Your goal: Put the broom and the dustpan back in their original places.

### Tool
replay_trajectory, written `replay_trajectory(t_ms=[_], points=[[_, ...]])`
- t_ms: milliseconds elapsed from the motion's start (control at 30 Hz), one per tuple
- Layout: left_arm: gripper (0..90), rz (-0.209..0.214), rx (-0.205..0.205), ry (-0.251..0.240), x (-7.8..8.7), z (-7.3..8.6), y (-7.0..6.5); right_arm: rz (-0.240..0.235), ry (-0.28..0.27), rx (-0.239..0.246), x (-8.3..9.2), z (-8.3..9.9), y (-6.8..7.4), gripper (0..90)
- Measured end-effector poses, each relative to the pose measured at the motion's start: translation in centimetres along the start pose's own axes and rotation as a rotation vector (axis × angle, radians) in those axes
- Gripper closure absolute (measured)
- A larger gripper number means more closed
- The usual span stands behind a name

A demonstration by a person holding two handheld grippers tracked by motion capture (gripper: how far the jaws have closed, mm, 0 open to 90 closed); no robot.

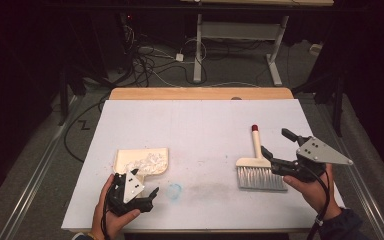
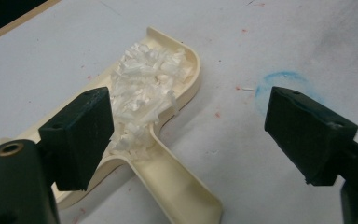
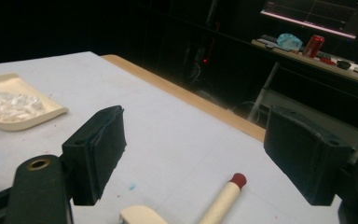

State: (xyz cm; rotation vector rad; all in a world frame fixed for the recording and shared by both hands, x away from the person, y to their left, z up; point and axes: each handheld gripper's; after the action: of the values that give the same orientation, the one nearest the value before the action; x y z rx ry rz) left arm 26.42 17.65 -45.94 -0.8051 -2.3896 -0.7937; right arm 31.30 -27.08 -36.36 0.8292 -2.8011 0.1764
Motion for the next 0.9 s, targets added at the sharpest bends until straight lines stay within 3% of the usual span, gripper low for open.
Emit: replay_trajectory(t_ms=[67,133,167,467,900], points=[[14.8,-0.008,-0.018,-0.004,0.0,-0.1,0.1,-0.002,0.003,0.01,0.3,0.2,0.2,20.9],[14.8,0.001,-0.007,0.006,0.1,-0.1,-0.1,-0.011,0.002,0.006,0.7,0.3,0.2,20.7],[14.8,-0.004,-0.025,0.0,0.0,-0.1,0.0,-0.015,0.001,0.001,0.9,0.4,0.3,20.6],[14.8,-0.007,-0.031,-0.001,0.1,-0.1,0.0,-0.046,0.007,0.007,1.9,1.6,-0.1,18.7],[14.8,-0.001,-0.042,-0.008,0.0,-0.2,-0.2,-0.026,0.046,0.028,3.2,4.1,-1.0,18.6]])
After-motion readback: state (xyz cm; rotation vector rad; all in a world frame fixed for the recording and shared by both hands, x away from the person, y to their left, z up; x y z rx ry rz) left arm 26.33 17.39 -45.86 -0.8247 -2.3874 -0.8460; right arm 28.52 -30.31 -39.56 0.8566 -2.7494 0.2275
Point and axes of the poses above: each handheld gripper's, and its own axes: x roughly backward along the jaws, z roughly out of its underside, y roughly to its left, and after that the axes turned 11 degrees about -x, right-handed
